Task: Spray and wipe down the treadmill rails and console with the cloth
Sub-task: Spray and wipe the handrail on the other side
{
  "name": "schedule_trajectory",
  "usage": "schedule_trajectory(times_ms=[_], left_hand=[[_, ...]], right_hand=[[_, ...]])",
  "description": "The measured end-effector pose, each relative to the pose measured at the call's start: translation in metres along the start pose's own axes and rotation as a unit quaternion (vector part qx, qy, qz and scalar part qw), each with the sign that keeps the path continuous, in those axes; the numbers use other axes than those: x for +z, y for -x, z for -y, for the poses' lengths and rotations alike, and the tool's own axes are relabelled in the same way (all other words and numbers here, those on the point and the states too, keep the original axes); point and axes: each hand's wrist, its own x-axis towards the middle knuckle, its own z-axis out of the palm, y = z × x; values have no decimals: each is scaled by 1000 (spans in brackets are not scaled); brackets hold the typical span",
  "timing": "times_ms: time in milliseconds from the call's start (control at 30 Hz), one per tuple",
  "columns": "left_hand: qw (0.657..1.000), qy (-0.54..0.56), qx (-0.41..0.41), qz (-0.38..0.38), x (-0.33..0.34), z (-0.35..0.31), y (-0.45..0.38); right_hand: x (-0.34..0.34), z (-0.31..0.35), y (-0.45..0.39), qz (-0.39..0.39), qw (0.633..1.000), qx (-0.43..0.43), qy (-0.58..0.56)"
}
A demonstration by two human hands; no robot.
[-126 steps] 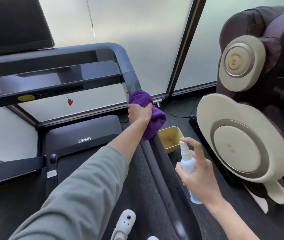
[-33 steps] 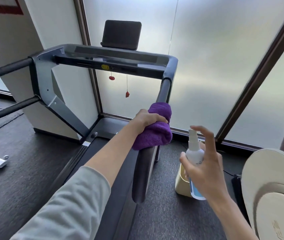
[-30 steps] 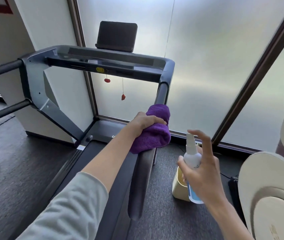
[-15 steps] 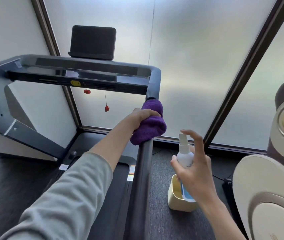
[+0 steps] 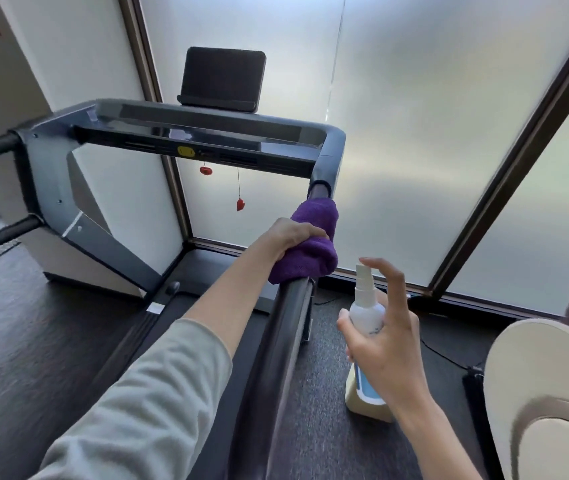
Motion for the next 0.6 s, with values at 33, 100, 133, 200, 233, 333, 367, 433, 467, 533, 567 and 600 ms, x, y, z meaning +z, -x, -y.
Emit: schedule_trajectory(times_ms=[33, 100, 133, 200, 233, 333, 367, 433, 467, 533, 567, 600], left_hand=[[1000, 5, -7, 5, -1, 6, 12], [998, 44, -29, 33, -4, 17, 37], [996, 66, -40, 47, -5, 24, 51], [992, 98, -60, 58, -7, 39, 78], [989, 112, -70, 60, -8, 47, 92], [984, 139, -85, 74, -9, 69, 135], [984, 140, -86, 73, -9, 75, 148], [986, 139, -75, 51, -9, 84, 171], [987, 138, -67, 37, -9, 88, 181], [989, 140, -50, 16, -7, 97, 198], [988, 147, -42, 8, -5, 102, 204], [987, 157, -35, 0, -3, 108, 209]], right_hand=[[-3, 2, 5, 6, 1000, -4, -3], [-12, 6, 18, 15, 1000, -10, -15], [-16, 8, 24, 18, 1000, -12, -20], [-25, 11, 40, 27, 999, -15, -26], [-29, 12, 47, 32, 999, -16, -29], [-38, 15, 68, 44, 998, -15, -35], [-40, 16, 74, 45, 998, -15, -37], [-41, 18, 84, 45, 998, -11, -44], [-42, 19, 89, 46, 998, -8, -50], [-40, 22, 96, 46, 997, -9, -60], [-38, 22, 98, 45, 997, -9, -62], [-36, 23, 100, 43, 997, -9, -62]])
